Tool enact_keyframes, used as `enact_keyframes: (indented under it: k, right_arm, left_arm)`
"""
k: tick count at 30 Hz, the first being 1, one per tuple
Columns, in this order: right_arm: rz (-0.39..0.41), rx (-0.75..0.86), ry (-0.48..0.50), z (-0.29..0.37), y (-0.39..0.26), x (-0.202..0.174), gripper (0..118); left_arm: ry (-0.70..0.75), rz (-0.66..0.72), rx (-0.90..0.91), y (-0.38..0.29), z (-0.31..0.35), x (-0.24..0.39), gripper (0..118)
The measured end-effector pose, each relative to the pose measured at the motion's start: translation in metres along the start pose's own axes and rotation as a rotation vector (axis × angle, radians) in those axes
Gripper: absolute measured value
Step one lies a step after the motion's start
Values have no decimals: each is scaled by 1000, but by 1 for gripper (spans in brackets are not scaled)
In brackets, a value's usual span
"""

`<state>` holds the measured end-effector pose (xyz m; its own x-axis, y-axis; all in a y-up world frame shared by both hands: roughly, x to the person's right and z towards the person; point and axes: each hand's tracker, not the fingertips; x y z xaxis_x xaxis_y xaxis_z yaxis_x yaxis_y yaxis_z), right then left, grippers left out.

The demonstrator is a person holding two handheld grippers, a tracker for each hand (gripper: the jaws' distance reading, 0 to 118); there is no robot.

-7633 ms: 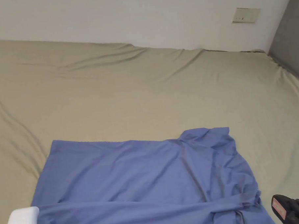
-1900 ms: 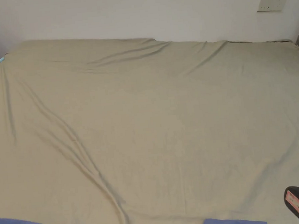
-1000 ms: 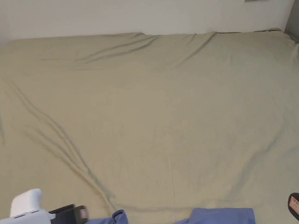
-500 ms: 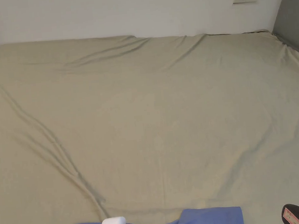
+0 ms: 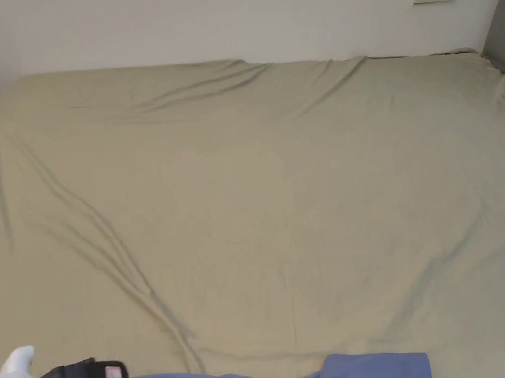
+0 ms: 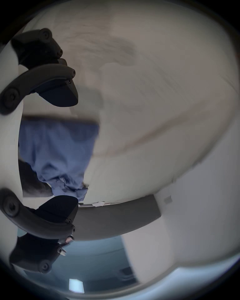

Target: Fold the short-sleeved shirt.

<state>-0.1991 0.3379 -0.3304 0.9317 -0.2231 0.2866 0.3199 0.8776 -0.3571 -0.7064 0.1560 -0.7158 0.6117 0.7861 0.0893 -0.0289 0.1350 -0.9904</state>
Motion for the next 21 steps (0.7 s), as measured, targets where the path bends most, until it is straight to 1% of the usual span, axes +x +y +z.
enact_keyframes:
  k: [1, 2, 4, 6, 7, 8, 9, 10, 11, 12, 13, 14, 16, 19, 20, 21]
  right_arm:
    - [2, -7, -2, -2, -1, 0, 0]
    - [2, -16, -4, -3, -2, 0, 0]
    - [-9, -36, -5, -7, -5, 0, 0]
    - [-25, -51, 0, -10, -7, -1, 0]
    - [-29, -55, 2, -11, -8, -1, 0]
    - [-32, -57, 5, -12, -9, -2, 0]
    - [-34, -60, 7, -12, -9, -4, 0]
    - [-34, -61, 9, -13, -9, -5, 0]
    - [-31, -63, 13, -14, -9, -7, 0]
    - [-27, -63, 15, -14, -8, -9, 0]
    - [-25, -61, 17, -14, -7, -11, 0]
    - [-24, -61, 20, -15, -6, -12, 0]
    - [-17, -58, 24, -15, -3, -14, 0]
    - [-9, -47, 31, -15, 1, -14, 0]
    - [-7, -44, 32, -16, 1, -14, 0]
    - [-5, -39, 34, -16, 2, -14, 0]
  left_arm:
    - [-36, 86, -27, 0, -5, -17, 111]
    - [-99, 120, -27, -5, -12, -26, 111]
    - [-184, 142, -83, -11, -31, -34, 111]
    - [-321, 150, -147, -24, -55, -31, 111]
    - [-318, 150, -180, -26, -67, -25, 110]
    - [-318, 116, -186, -28, -76, -18, 99]
    - [-302, 69, -183, -29, -83, -8, 71]
    - [-239, 25, -162, -34, -84, 10, 15]
    - [-103, -29, -191, -36, -95, 21, 9]
    - [-77, 17, -236, -36, -104, 21, 9]
    - [-169, 74, -238, -37, -103, 18, 9]
    - [-183, 40, -200, -25, -90, 11, 9]
    - [-113, -54, -142, -21, -68, 20, 9]
    - [-102, -49, -107, -22, -21, 27, 9]
    - [-76, -86, -47, -19, -3, 31, 9]
    - [-10, -135, -5, -14, 16, 36, 9]
